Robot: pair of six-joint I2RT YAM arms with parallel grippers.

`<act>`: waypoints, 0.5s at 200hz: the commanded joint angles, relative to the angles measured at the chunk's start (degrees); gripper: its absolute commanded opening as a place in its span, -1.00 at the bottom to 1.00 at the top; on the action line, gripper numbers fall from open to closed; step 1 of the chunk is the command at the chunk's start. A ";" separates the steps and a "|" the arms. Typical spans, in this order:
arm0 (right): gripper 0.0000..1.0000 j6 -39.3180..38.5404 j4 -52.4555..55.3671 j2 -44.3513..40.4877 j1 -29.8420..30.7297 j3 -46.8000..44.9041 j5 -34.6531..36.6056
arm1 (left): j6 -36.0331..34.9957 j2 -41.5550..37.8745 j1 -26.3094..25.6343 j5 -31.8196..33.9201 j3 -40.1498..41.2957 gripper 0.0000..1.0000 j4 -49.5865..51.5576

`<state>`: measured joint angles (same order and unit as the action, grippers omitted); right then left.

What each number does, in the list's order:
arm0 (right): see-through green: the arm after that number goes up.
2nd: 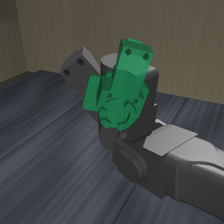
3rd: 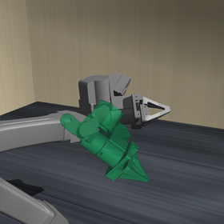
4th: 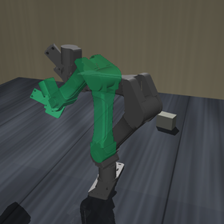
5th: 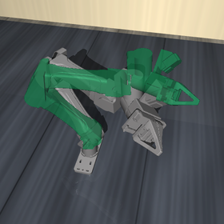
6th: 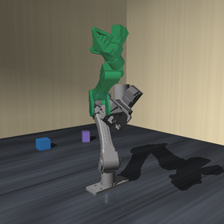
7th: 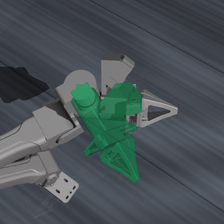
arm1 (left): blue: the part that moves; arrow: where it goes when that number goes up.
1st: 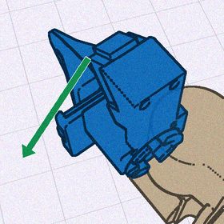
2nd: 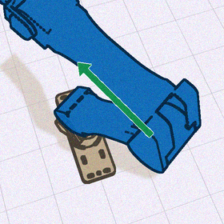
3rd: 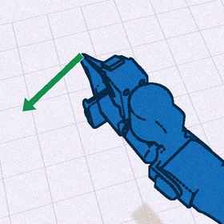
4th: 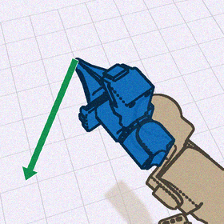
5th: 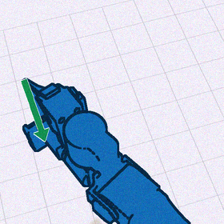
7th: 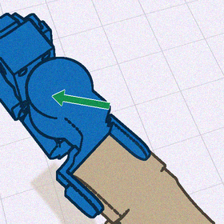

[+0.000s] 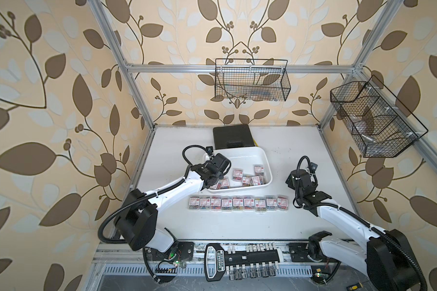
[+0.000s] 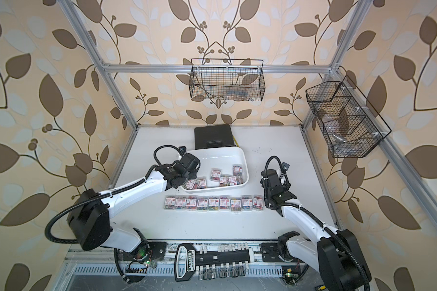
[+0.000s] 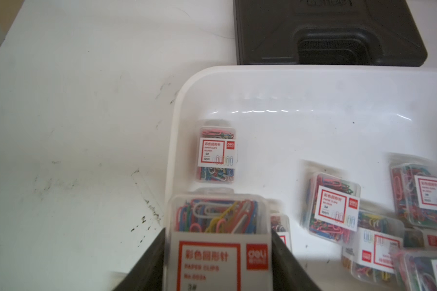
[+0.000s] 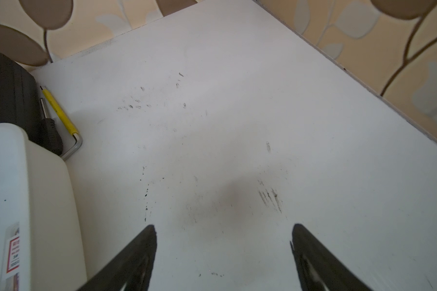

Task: Take the paper clips out of the storage box
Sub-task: Place the boxed paper clips at the center of the board.

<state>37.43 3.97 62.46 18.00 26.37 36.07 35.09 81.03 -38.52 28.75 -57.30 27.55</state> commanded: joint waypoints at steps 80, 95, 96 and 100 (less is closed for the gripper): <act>0.69 -0.08 0.96 0.73 0.46 1.96 1.56 | 13.55 -17.69 -13.13 6.61 14.88 -0.11 3.74; 0.69 -0.08 0.87 0.73 0.46 1.99 1.62 | 15.86 -15.43 -17.06 9.11 14.07 -0.14 4.57; 0.69 -0.12 0.91 0.73 0.46 2.00 1.63 | 16.05 -15.27 -17.35 9.34 13.98 -0.14 4.68; 0.69 -0.15 0.95 0.71 0.46 1.97 1.63 | 16.23 -14.71 -18.33 10.15 13.66 -0.14 4.93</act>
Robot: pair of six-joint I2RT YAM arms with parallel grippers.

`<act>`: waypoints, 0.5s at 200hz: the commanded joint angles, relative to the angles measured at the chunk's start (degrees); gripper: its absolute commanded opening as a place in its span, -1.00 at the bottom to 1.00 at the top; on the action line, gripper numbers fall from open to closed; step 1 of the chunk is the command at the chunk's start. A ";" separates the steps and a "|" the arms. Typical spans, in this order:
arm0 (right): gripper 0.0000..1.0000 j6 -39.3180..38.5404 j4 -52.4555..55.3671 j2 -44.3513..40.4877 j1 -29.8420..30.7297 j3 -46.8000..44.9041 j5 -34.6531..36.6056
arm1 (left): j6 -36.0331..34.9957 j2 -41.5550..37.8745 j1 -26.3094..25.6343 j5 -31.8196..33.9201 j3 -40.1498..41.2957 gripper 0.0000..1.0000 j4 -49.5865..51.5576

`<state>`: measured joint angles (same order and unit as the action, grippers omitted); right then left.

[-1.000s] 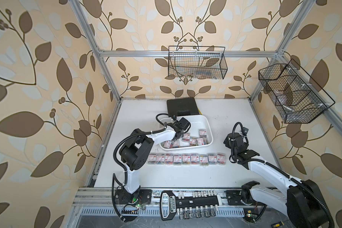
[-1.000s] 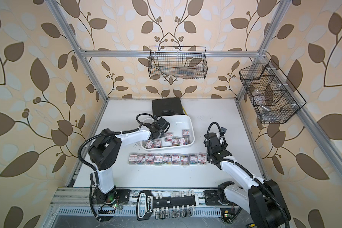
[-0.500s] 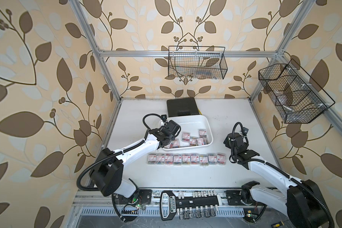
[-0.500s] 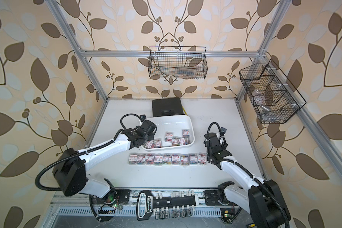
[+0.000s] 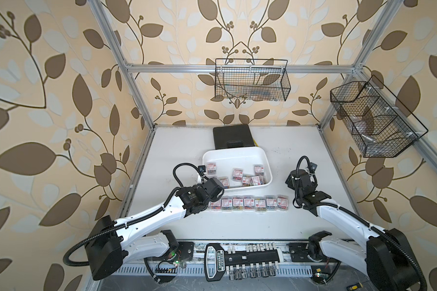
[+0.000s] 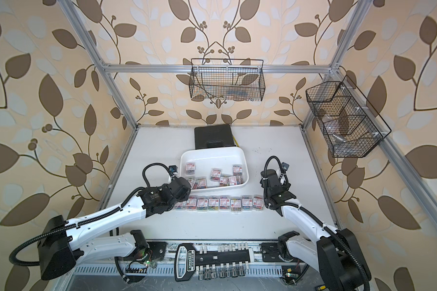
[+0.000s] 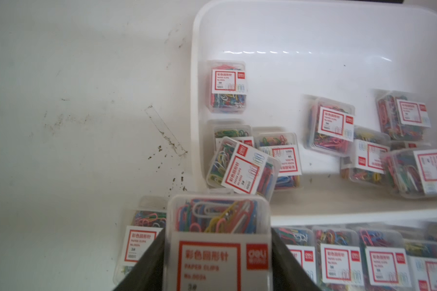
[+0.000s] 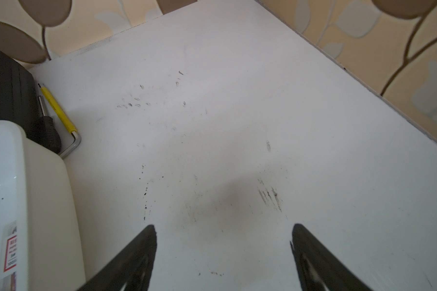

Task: Take the paper clips out of the storage box
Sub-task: Place the boxed paper clips at the center of the board.

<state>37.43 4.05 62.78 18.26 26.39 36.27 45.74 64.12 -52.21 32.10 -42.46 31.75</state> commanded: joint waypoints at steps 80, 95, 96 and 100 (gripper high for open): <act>0.68 -0.08 0.78 0.66 0.23 2.17 1.38 | 20.71 10.77 -22.15 8.40 -0.30 -0.14 1.78; 0.69 -0.17 0.85 0.67 0.21 2.17 1.41 | 22.55 11.16 -23.02 7.75 1.63 -0.13 -0.27; 0.69 -0.17 0.86 0.63 0.25 2.17 1.42 | 22.60 11.18 -23.02 7.65 1.70 -0.13 -0.45; 0.69 -0.22 0.85 0.63 0.21 2.17 1.39 | 22.77 11.20 -23.19 7.26 2.26 -0.13 -1.07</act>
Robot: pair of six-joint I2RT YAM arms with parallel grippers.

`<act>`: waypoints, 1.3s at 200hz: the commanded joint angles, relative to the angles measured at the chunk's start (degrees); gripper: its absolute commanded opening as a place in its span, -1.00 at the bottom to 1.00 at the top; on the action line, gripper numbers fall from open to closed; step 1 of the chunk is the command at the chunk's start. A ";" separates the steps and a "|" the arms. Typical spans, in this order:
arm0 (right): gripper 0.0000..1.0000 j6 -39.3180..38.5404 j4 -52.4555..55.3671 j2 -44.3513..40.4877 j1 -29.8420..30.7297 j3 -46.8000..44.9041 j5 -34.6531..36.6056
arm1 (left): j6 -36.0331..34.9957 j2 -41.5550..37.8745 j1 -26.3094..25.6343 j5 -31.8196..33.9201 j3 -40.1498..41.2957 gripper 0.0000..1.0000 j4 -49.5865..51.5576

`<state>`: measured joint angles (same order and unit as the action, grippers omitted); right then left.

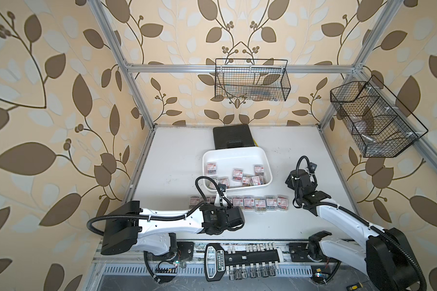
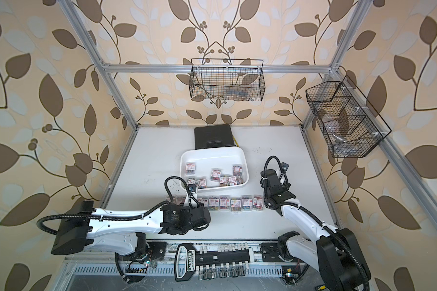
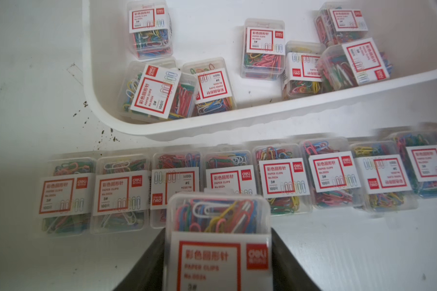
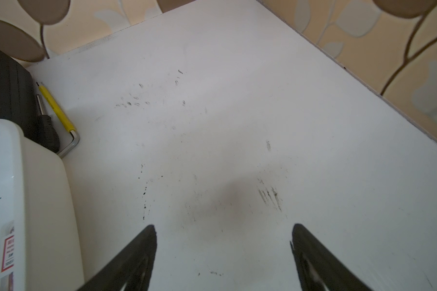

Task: Take the paper clips out of the storage box
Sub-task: Place the boxed paper clips at the center of the board.

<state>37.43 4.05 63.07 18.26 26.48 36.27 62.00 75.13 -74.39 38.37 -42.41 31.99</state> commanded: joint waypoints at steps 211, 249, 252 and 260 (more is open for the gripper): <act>0.69 -0.12 1.05 0.94 0.65 2.52 2.09 | 15.17 12.65 -6.07 -1.19 4.44 -0.01 -7.47; 0.69 -0.08 1.13 0.93 0.73 2.60 2.24 | 15.46 13.50 -6.10 1.28 2.36 0.18 -3.28; 0.69 -0.12 1.15 0.96 0.78 2.56 2.23 | 15.58 13.73 -6.06 1.47 2.01 0.21 -2.88; 0.69 -0.11 1.14 0.92 0.81 2.54 2.31 | 15.56 14.21 -6.05 1.70 1.27 0.28 -2.10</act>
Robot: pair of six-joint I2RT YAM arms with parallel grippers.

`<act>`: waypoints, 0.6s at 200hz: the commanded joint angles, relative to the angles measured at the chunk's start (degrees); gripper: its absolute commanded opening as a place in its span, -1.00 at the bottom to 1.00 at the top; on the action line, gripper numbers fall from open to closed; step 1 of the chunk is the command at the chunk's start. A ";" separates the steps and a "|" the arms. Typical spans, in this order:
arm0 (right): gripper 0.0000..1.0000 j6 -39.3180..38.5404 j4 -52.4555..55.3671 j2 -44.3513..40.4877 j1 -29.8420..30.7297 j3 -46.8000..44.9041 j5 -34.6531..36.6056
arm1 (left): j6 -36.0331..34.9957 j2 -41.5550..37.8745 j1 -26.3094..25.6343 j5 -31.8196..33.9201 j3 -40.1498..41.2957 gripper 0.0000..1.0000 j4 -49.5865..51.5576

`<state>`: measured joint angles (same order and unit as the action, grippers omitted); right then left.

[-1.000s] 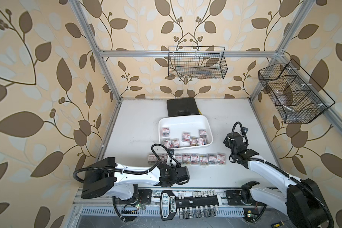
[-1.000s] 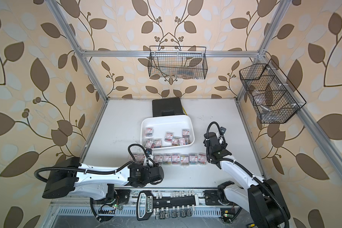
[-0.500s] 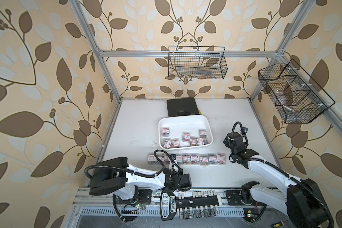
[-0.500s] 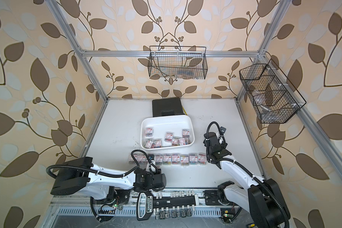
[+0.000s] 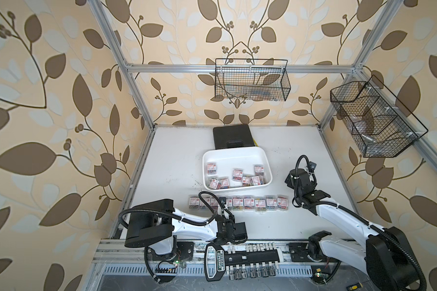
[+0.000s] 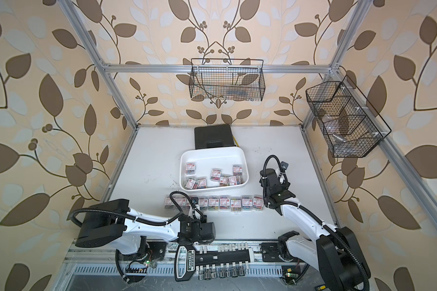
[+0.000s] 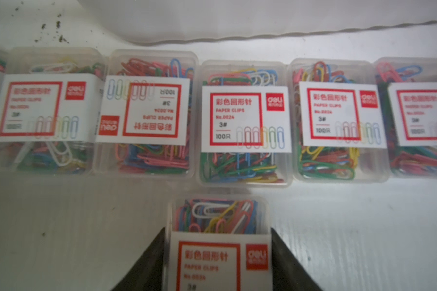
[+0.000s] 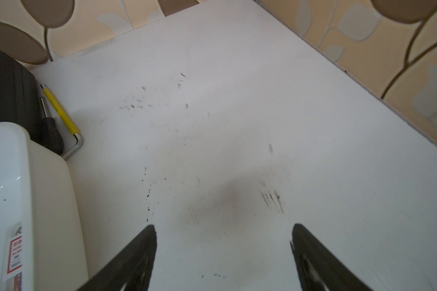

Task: Take the paper clips out of the storage box
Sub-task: Place the boxed paper clips at the center of the board.

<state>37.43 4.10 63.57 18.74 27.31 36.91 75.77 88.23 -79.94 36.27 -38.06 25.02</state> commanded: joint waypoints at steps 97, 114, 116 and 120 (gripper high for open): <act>0.69 0.01 1.18 0.44 0.63 1.78 2.03 | -1.73 -3.16 -0.35 9.75 -11.08 0.92 15.13; 0.69 0.08 1.18 0.38 0.65 1.78 2.20 | -2.68 -5.30 -0.30 12.44 -12.83 0.93 18.16; 0.69 0.14 1.18 0.41 0.61 1.78 2.20 | -2.76 -5.33 -0.30 12.78 -13.11 0.93 18.50; 0.69 0.16 1.24 0.36 0.64 1.77 2.27 | -3.01 -5.34 -0.30 13.43 -13.60 0.94 19.15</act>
<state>37.43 4.12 63.57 19.03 27.35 37.56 74.08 86.78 -79.94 42.54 -48.07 36.91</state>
